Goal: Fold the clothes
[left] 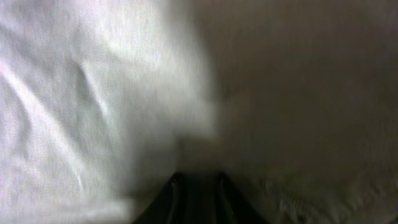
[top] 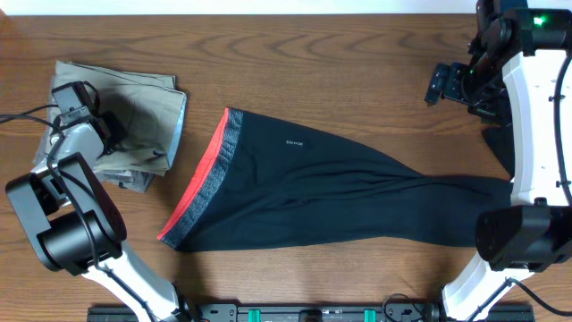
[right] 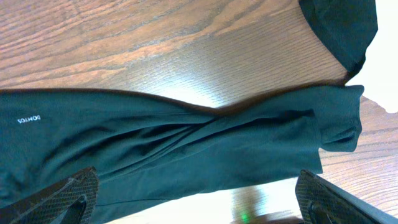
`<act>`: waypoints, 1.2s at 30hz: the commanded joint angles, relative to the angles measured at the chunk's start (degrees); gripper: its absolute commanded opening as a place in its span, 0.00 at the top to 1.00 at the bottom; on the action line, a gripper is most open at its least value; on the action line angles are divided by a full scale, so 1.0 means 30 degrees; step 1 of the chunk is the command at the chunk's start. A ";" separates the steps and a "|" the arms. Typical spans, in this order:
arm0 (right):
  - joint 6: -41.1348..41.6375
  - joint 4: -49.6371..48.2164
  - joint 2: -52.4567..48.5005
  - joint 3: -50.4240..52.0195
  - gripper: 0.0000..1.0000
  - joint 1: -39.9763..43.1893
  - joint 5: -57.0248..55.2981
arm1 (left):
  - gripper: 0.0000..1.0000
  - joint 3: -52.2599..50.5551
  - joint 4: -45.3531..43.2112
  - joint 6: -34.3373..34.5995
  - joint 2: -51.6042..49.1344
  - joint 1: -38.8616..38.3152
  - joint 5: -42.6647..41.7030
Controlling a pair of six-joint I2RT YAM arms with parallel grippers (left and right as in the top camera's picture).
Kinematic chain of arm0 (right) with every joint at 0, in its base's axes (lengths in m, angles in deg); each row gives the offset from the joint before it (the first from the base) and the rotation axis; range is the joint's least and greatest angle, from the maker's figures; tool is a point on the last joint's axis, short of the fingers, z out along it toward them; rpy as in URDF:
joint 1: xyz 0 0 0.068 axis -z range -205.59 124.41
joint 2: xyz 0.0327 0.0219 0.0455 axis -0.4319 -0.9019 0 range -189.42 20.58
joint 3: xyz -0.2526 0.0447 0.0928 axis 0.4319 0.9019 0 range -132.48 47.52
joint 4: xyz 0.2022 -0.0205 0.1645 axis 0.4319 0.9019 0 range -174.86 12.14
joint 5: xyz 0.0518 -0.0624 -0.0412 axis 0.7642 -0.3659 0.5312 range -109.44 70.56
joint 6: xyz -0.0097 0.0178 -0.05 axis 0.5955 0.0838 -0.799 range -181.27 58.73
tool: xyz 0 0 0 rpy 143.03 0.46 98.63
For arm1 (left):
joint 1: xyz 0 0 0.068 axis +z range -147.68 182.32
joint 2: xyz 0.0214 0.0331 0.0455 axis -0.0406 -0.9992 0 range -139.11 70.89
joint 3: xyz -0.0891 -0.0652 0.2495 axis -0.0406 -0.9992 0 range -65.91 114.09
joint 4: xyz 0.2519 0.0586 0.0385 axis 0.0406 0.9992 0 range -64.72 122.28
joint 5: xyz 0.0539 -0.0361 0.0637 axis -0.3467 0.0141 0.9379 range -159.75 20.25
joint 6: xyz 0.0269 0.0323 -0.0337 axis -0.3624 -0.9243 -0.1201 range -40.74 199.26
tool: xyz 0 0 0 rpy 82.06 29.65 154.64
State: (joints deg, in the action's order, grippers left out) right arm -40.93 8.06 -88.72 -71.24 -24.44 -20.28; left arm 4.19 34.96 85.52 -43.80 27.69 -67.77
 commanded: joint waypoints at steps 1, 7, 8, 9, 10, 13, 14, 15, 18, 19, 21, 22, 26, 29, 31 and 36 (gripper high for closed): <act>-0.0226 0.0073 -0.0036 0.0022 0.01 -0.0160 0.0095 | 0.80 0.0124 -0.0546 0.0168 -0.1064 0.0197 0.0233; -0.0226 0.0248 -0.0036 0.0022 0.01 -0.0160 0.0313 | 0.80 0.0124 -0.2222 0.0175 -0.1654 0.0488 0.0233; -0.0219 0.0262 -0.0036 0.0022 0.01 -0.0160 0.0401 | 0.80 0.0124 -0.2463 0.0175 -0.1763 0.0568 0.0233; -0.0219 0.0270 -0.0036 0.0022 0.01 -0.0160 0.0474 | 0.80 0.0124 -0.2725 0.0182 -0.1880 0.0663 0.0233; -0.0219 0.0270 -0.0036 0.0022 0.01 -0.0160 0.0517 | 0.80 0.0124 -0.2914 0.0182 -0.1967 0.0736 0.0233; -0.0211 0.0262 -0.0036 0.0022 0.01 -0.0160 0.0678 | 0.80 0.0124 -0.3548 0.0182 -0.2229 0.0991 0.0233; -0.0219 0.0255 -0.0036 0.0022 0.01 -0.0160 0.0780 | 0.80 0.0124 -0.3738 0.0182 -0.2295 0.1071 0.0233; -0.0219 0.0255 -0.0036 0.0022 0.01 -0.0160 0.0903 | 0.80 0.0124 -0.3963 0.0284 -0.2397 0.1137 0.0233; -0.0211 0.0270 -0.0036 0.0022 0.01 -0.0160 0.1202 | 0.80 0.0124 -0.4590 0.0947 -0.2659 0.1406 0.0233; -0.0211 0.0270 -0.0036 0.0022 0.01 -0.0160 0.1341 | 0.80 0.0124 -0.4845 0.1122 -0.2761 0.1472 0.0233; -0.0211 0.0270 -0.0036 0.0022 0.01 -0.0160 0.1625 | 0.80 0.0124 -0.5421 0.1333 -0.2994 0.1610 0.0226; -0.0211 0.0299 -0.0036 0.0022 0.01 -0.0160 0.1683 | 0.80 0.0124 -0.5588 0.1319 -0.3075 0.1654 0.0226; -0.0211 0.0474 -0.0036 0.0022 0.01 -0.0160 0.1741 | 0.79 0.0124 -0.5887 0.1282 -0.3133 0.1719 0.0219; -0.0197 0.0452 -0.0036 0.0022 0.01 -0.0160 0.1741 | 0.78 0.0226 -0.6018 0.1144 -0.3133 0.1719 0.0211; -0.0029 0.0452 -0.0036 0.0022 0.01 -0.0160 0.1741 | 0.73 0.0321 -0.5814 0.1151 -0.3082 0.1712 0.0189; 0.0080 0.0430 -0.0036 0.0022 0.01 -0.0160 0.1741 | 0.29 0.0342 -0.5282 0.1158 -0.2426 0.1676 0.0051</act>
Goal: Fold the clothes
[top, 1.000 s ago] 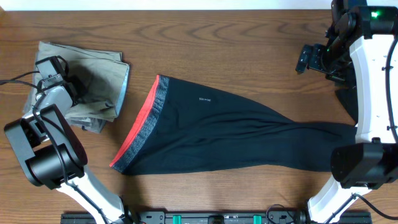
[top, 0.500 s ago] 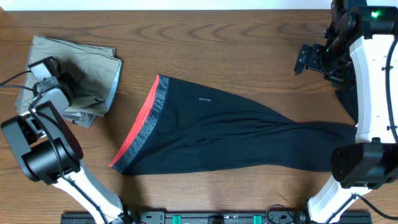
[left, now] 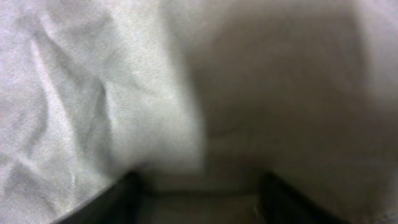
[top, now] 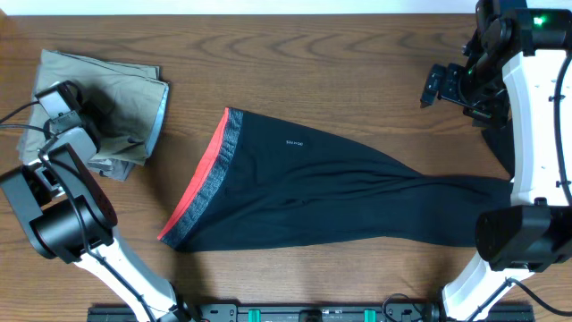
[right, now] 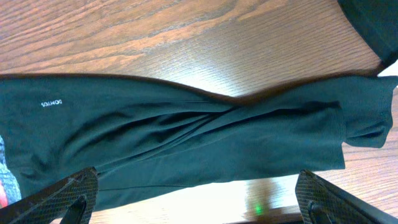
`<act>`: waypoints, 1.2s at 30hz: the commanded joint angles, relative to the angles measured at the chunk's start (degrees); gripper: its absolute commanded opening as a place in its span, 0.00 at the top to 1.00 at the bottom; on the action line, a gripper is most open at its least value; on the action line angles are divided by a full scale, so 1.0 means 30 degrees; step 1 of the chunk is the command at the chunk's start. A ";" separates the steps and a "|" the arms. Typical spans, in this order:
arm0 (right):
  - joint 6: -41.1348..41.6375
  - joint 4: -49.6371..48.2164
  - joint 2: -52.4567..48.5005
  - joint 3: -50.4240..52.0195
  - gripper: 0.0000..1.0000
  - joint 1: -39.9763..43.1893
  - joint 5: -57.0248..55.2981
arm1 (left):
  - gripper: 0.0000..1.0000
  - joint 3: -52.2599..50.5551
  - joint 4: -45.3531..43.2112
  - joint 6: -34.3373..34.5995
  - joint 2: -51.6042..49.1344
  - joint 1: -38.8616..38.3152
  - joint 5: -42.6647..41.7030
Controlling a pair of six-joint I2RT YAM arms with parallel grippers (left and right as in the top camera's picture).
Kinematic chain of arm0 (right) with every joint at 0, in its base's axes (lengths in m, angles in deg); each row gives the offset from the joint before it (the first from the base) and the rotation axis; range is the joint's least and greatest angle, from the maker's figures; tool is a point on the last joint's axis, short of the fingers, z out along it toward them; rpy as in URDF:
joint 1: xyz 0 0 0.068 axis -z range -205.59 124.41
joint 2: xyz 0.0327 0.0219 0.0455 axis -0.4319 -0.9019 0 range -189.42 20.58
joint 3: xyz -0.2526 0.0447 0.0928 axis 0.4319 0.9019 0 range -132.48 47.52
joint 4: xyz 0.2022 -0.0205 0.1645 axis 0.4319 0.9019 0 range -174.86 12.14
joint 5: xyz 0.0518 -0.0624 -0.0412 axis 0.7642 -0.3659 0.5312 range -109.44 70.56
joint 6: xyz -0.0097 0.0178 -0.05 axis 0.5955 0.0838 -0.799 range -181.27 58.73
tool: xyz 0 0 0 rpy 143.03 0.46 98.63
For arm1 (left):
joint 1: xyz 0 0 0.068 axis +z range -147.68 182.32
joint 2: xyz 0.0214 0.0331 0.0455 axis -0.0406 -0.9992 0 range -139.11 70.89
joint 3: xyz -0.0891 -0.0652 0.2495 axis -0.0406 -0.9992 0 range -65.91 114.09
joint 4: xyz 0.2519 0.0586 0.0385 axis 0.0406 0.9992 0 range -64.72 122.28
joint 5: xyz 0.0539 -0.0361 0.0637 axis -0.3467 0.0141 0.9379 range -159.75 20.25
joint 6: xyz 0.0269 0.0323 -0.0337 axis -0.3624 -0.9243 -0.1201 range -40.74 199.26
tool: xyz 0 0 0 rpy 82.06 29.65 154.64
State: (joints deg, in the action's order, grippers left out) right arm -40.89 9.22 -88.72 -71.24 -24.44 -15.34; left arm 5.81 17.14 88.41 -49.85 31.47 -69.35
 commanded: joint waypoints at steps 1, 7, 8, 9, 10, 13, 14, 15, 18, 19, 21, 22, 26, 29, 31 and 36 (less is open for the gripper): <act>0.0066 0.0029 -0.0036 0.0022 0.01 -0.0153 0.0095 | 0.27 -0.0197 0.0765 0.0197 -0.0095 0.0423 0.0576; 0.0058 -0.0073 -0.0036 0.0022 0.01 -0.0153 0.0087 | 0.12 -0.0197 0.1821 0.0204 0.2776 0.0401 0.0517; 0.0058 -0.0066 -0.0029 0.0022 0.01 -0.0153 0.0095 | 0.10 -0.0197 0.2025 0.0204 0.3300 0.0386 0.0510; 0.0051 -0.0066 -0.0036 0.0022 0.01 -0.0153 0.0087 | 0.08 -0.0197 0.2288 0.0204 0.3847 0.0342 0.0510; 0.0051 -0.0066 -0.0036 0.0022 0.01 -0.0153 0.0080 | 0.07 -0.0197 0.2608 0.0204 0.4481 0.0291 0.0510; 0.0058 -0.0109 -0.0029 0.0015 0.01 -0.0146 0.0066 | 0.05 -0.0197 0.3789 0.0204 0.6419 0.0015 0.0080; 0.0058 -0.0146 -0.0029 0.0015 0.01 -0.0124 0.0066 | 0.05 -0.0197 0.4182 0.0197 0.7045 -0.0095 -0.0284; 0.0058 -0.0197 -0.0029 0.0015 0.01 -0.0109 0.0058 | 0.05 -0.0197 0.4692 0.0197 0.7839 -0.0226 -0.0816; 0.0240 -0.0248 -0.0029 0.0015 0.01 -0.0058 -0.0299 | 0.05 -0.0197 0.6397 0.0211 0.9770 -0.0583 -0.2040; 0.0284 -0.0233 -0.0029 0.0015 0.01 -0.0022 -0.0466 | 0.05 -0.0197 0.7213 0.0430 1.0375 -0.0714 -0.2667; 0.0554 -0.0168 -0.0029 0.0015 0.01 0.0029 -0.0911 | 0.06 -0.0197 0.8990 0.1195 1.1227 -0.1005 -0.4488; 0.0874 -0.0102 -0.0029 0.0015 0.01 0.0022 -0.1341 | 0.09 -0.0197 0.9872 0.1290 1.1482 -0.1188 -0.5639; 0.1508 0.0109 -0.0029 0.0015 0.01 0.0022 -0.3483 | 0.19 -0.0248 1.3413 0.1115 1.1497 -0.2499 -0.7715; 0.1479 0.0000 -0.0029 0.0015 0.01 0.0102 -0.3942 | 0.21 -0.0372 1.4673 -0.0787 1.1045 -0.3993 -0.7708; 0.1479 0.0000 -0.0029 0.0015 0.01 0.0189 -0.4211 | 0.21 -0.0372 1.5023 -0.1639 1.0710 -0.5042 -0.7708; 0.1486 0.0160 -0.0029 0.0015 0.01 0.0627 -0.4663 | 0.21 -0.0364 1.4819 -0.2011 0.9610 -0.7599 -0.7694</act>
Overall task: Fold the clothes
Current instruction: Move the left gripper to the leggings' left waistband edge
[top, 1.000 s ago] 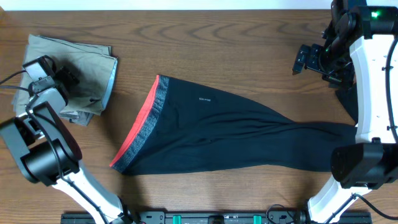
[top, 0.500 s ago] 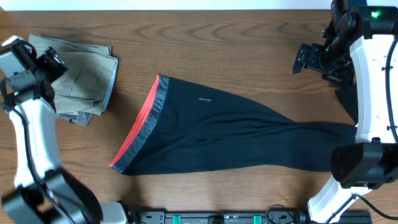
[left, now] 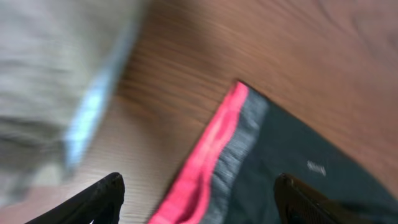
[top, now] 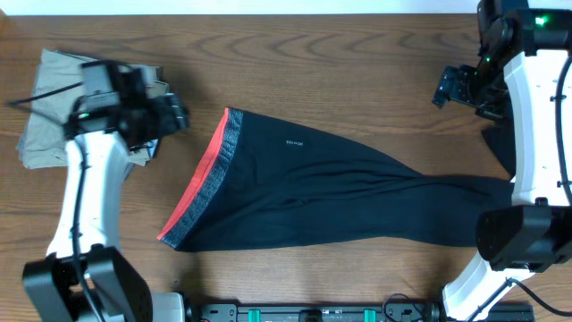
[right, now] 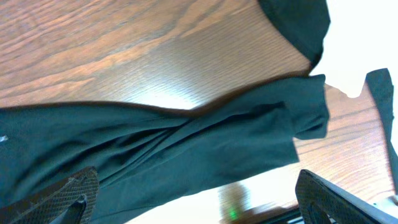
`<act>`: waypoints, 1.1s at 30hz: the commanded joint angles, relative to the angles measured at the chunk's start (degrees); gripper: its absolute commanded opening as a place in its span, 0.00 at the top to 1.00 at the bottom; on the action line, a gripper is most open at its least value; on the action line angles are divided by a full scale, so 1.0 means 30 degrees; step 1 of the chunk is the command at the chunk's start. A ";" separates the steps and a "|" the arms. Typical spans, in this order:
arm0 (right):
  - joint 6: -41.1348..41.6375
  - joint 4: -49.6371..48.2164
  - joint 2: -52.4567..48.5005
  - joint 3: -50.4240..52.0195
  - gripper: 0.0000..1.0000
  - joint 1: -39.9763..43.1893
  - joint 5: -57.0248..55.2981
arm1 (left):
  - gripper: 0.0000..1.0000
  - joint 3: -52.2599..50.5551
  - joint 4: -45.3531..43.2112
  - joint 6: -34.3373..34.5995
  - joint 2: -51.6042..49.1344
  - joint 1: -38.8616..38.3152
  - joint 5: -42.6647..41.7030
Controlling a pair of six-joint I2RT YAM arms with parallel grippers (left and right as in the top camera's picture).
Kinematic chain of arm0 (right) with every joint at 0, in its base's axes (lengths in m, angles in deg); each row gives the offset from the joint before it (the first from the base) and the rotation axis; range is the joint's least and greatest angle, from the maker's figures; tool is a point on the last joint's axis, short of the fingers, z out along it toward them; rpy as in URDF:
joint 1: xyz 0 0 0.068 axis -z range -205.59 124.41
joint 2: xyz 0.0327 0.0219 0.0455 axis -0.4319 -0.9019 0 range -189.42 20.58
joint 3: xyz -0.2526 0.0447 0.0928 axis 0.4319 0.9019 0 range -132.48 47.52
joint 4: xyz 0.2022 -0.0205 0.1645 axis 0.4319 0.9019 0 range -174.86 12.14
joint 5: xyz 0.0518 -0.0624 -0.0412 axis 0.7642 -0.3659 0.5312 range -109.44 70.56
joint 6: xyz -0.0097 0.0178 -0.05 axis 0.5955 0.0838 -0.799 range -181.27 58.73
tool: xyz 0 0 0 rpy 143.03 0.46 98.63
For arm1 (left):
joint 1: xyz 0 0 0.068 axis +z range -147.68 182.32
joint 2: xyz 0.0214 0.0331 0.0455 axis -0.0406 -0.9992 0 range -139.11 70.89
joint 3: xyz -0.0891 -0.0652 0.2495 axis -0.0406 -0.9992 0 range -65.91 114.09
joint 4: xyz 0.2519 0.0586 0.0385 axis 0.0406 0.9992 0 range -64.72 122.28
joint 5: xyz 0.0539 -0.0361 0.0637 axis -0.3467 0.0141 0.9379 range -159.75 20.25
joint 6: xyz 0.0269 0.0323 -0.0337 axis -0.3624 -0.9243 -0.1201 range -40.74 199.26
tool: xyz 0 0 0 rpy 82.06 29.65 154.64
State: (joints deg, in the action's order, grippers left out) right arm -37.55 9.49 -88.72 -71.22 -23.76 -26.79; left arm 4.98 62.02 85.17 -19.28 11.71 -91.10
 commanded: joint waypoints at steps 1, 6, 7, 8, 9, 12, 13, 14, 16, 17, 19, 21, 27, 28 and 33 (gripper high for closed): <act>0.0364 0.0102 -0.0029 0.0007 0.01 0.0474 -0.0852 | 0.21 -0.0095 -0.0321 -0.1217 -0.0933 -0.1443 -0.0444; 0.0000 0.0226 -0.0029 0.0007 0.01 0.0750 -0.0911 | 0.21 -0.0087 -0.1625 -0.2040 -0.3009 -0.2914 0.0423; -0.0240 0.0306 -0.0029 0.0015 0.01 0.0765 -0.0911 | 0.20 -0.0087 -0.1967 -0.2040 -0.3366 -0.3002 0.0423; -0.0357 0.0444 -0.0029 0.0015 0.01 0.0765 -0.0911 | 0.20 -0.0087 -0.2412 -0.2033 -0.3730 -0.3038 0.0408; -0.0357 0.0576 -0.0029 0.0015 0.01 0.0765 -0.0918 | 0.20 -0.0087 -0.2783 -0.2025 -0.4007 -0.3060 0.0408; -0.0357 0.0867 -0.0029 0.0015 0.01 0.0758 -0.0918 | 0.20 -0.0087 -0.3912 -0.2033 -0.4663 -0.3060 0.0408; -0.0350 0.0882 -0.0029 0.0015 0.01 0.0758 -0.0918 | 0.20 -0.0087 -0.4306 -0.2040 -0.4845 -0.3075 0.0415; -0.0357 0.0867 -0.0029 0.0015 0.01 0.0758 -0.0918 | 0.20 -0.0087 -0.4656 -0.2040 -0.5027 -0.3075 0.0408; -0.0342 0.0772 -0.0029 0.0015 0.01 0.0758 -0.0896 | 0.20 -0.0087 -0.5319 -0.2033 -0.5450 -0.3162 0.0408; -0.0342 0.0714 -0.0029 0.0015 0.01 0.0758 -0.0903 | 0.20 -0.0087 -0.5508 -0.2040 -0.5625 -0.3198 0.0408; -0.0342 0.0627 -0.0029 0.0015 0.01 0.0750 -0.0896 | 0.21 -0.0087 -0.5865 -0.2047 -0.6047 -0.3395 0.0415; -0.0350 0.0670 -0.0029 0.0015 0.01 0.0743 -0.0889 | 0.21 -0.0087 -0.6018 -0.2113 -0.6324 -0.3628 0.0423; -0.0350 0.0721 -0.0029 0.0015 0.01 0.0743 -0.0903 | 0.21 -0.0087 -0.6375 -0.2025 -0.6870 -0.4561 0.0918; -0.0350 0.0685 -0.0036 0.0015 0.01 0.0743 -0.0903 | 0.20 -0.0087 -0.6360 -0.1989 -0.6936 -0.4750 0.1421; -0.0357 0.0576 -0.0036 0.0015 0.01 0.0743 -0.0903 | 0.21 -0.0087 -0.6455 -0.1741 -0.7060 -0.5348 0.2608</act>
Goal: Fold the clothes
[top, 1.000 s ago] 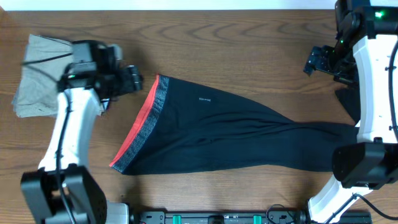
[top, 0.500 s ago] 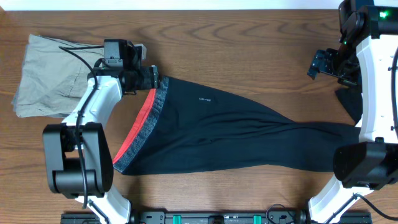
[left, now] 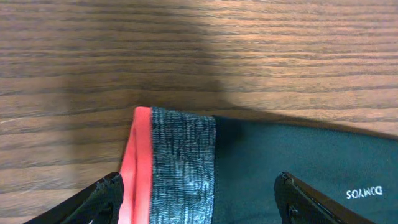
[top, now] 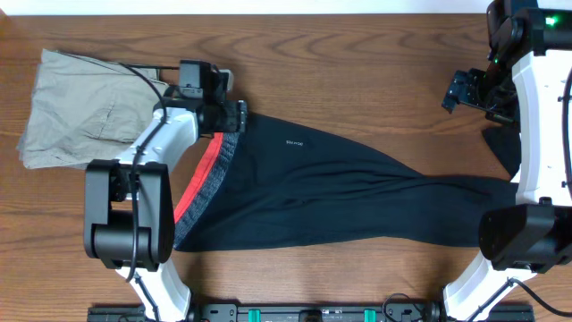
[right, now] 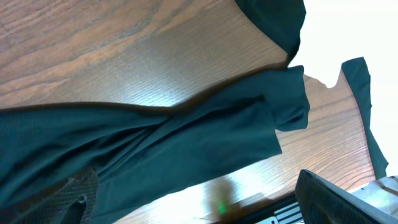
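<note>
Black leggings [top: 357,197] lie spread across the table, their red and grey waistband [top: 207,170] at the left and the legs [top: 447,210] running right. My left gripper [top: 234,116] hangs open over the waistband's far corner. In the left wrist view the waistband [left: 177,162] lies between the left gripper's [left: 199,208] spread fingers [left: 109,196], nothing held. My right gripper [top: 463,89] is open, high over the far right of the table. The right wrist view has the legs [right: 155,149] below the right gripper [right: 199,208].
A folded khaki garment [top: 85,112] lies at the far left corner. Another dark garment [top: 505,148] hangs over the table's right edge and also appears as dark cloth [right: 280,25] in the right wrist view. Bare wood [top: 340,63] runs along the back.
My left gripper has moved right, from beside the khaki garment to over the far corner of the leggings' waistband, still open. The right gripper has shifted slightly right.
My left gripper was pressed shut into the khaki garment at the left. Then the garment lay farther toward the corner with the jaws spread on it. Then the gripper was off it, open, and now it is over the waistband. The right gripper stayed open above.
</note>
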`<act>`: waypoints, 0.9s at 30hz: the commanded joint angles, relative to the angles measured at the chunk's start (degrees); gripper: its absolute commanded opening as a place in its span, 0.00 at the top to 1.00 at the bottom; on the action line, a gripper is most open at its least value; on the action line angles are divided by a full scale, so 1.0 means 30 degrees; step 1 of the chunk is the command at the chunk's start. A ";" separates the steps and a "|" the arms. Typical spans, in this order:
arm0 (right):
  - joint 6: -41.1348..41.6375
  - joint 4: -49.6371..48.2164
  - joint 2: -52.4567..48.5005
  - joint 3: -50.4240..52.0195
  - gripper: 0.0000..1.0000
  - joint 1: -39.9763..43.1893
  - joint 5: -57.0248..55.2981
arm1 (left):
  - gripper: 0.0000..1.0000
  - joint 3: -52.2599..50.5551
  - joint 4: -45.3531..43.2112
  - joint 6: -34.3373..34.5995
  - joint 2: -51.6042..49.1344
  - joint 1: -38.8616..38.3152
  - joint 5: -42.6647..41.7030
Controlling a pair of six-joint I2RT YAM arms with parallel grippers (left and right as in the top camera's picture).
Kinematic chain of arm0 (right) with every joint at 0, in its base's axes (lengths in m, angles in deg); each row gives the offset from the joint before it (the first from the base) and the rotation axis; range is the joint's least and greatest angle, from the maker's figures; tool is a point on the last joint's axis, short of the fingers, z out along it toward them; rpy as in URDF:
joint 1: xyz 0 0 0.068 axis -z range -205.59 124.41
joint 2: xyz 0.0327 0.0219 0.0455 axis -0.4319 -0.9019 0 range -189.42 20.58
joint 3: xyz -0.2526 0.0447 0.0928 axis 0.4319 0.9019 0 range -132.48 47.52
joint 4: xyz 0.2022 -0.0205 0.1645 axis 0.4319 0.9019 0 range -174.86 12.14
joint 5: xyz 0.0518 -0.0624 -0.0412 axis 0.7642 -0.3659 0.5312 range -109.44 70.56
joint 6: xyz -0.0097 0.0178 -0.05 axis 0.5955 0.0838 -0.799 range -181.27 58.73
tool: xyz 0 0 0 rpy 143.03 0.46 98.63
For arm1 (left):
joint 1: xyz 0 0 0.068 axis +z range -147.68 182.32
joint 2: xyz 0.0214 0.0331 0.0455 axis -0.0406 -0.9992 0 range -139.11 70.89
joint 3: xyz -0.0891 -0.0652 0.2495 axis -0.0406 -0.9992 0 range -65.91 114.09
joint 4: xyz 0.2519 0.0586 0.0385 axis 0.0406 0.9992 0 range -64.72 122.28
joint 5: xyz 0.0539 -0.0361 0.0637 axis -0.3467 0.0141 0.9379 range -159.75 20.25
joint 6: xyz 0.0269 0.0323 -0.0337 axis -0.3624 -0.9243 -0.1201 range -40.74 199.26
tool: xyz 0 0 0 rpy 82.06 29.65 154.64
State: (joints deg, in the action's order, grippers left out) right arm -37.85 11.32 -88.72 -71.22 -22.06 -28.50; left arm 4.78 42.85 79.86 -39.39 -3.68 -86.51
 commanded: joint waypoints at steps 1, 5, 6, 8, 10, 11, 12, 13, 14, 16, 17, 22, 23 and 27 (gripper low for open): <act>-0.0255 -0.0036 -0.0036 0.0015 0.01 0.0175 -0.0335 | 0.21 -0.0022 -0.0131 0.0029 -0.0357 -0.0291 0.1122; -0.0248 -0.0058 -0.0036 0.0066 0.01 0.0175 -0.0328 | 0.21 -0.0022 -0.0255 0.0036 -0.0357 -0.0313 0.1122; -0.0248 -0.0102 -0.0036 0.0124 0.01 0.0175 -0.0328 | 0.21 -0.0022 -0.0240 0.0036 -0.0357 -0.0313 0.1122; -0.0255 -0.0240 -0.0036 0.0291 0.01 0.0175 -0.0233 | 0.21 -0.0029 -0.0138 0.0036 -0.0357 -0.0321 0.1115; -0.0255 -0.0495 -0.0036 0.0597 0.01 0.0175 -0.0007 | 0.20 -0.0044 0.0109 0.0029 -0.0357 -0.0350 0.1115; -0.0255 -0.0619 -0.0036 0.0823 0.01 0.0175 0.0102 | 0.21 -0.0138 0.0138 0.0022 -0.0364 -0.0372 0.1115; -0.0255 -0.0736 -0.0036 0.1064 0.01 0.0175 0.0117 | 0.21 -0.0219 0.0124 0.0029 -0.0364 -0.0372 0.1115; -0.0255 -0.0860 -0.0036 0.1326 0.01 0.0175 0.0109 | 0.21 -0.0299 0.0109 0.0029 -0.0364 -0.0372 0.1115; -0.0255 -0.0984 -0.0036 0.1610 0.01 0.0175 0.0109 | 0.21 -0.0364 0.0102 0.0029 -0.0364 -0.0372 0.1115; -0.0248 -0.1384 -0.0036 0.2237 0.01 0.0175 0.0117 | 0.21 -0.0386 0.0117 0.0036 -0.0364 -0.0372 0.1115; -0.0248 -0.1610 -0.0036 0.2499 0.01 0.0175 0.0117 | 0.21 -0.0386 0.0117 0.0044 -0.0364 -0.0372 0.1115; -0.0255 -0.2543 -0.0036 0.3548 0.01 0.0175 0.0670 | 0.20 -0.0423 0.0117 0.0393 -0.0634 -0.0415 0.1107; -0.0255 -0.2586 -0.0036 0.3650 0.01 0.0175 0.0721 | 0.21 -0.0423 0.0109 0.0393 -0.0809 -0.0459 0.1115; -0.0255 -0.2667 -0.0036 0.3978 0.01 0.0175 0.0831 | 0.21 -0.0423 0.0109 0.0401 -0.1654 -0.0568 0.1100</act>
State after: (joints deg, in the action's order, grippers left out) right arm -37.87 3.52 -88.74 -59.92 -22.06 -26.68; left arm 4.02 43.00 80.73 -41.64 -4.97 -83.90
